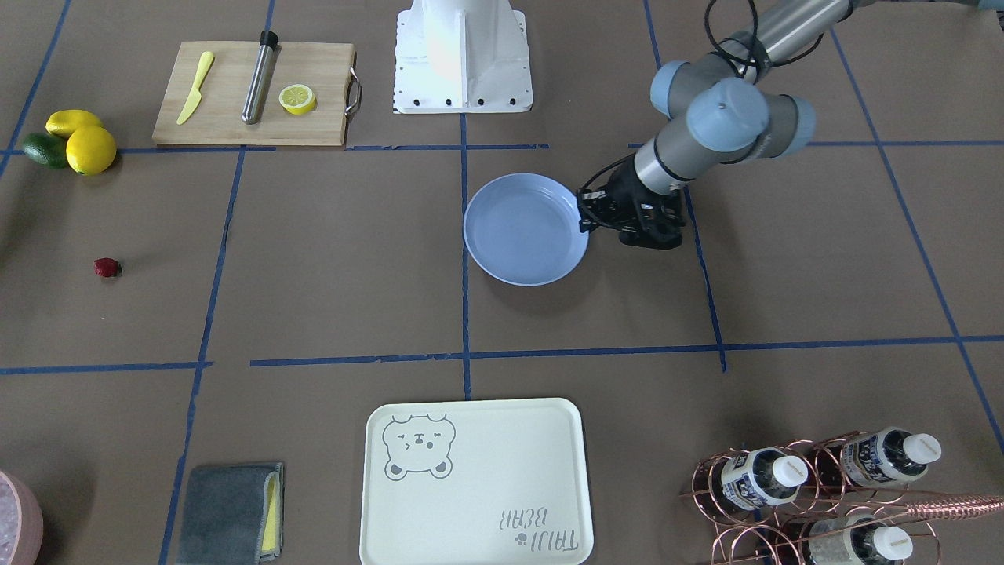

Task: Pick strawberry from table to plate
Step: 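Reach the left gripper to the blue plate rim and slide it toward the table center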

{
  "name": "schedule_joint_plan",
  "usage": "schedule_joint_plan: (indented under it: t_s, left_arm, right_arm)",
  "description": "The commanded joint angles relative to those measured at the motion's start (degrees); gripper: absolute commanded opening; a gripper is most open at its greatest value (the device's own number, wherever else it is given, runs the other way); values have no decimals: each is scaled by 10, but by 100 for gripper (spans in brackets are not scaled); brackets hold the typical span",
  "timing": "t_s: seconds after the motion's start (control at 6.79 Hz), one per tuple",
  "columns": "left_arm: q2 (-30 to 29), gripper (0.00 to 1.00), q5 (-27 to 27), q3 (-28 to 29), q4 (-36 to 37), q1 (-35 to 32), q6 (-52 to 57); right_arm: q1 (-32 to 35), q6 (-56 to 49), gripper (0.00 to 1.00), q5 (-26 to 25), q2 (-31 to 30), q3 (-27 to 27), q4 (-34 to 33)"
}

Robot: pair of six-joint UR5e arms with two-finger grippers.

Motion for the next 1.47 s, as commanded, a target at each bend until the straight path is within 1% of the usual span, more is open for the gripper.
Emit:
schedule_joint_plan:
  t_s: [0.0,0.15,0.59,0.88,1.33]
  left_arm:
    - [-89,0,61,69,6,49,-54]
    - [-92,0,83,72,6,58,-55]
    - [-89,0,84,63,15,57,-54]
    - [-83,0,85,24,68,49,-49]
    - [-71,0,85,23,68,49,-49]
  right_arm:
    - [-1,0,100,10,0,0,-1]
    - [-1,0,100,16,0,0,0]
    - [-1,0,100,18,0,2,0]
    - [-1,0,100,19,0,2,0]
    - [-9,2,100,19,0,2,1]
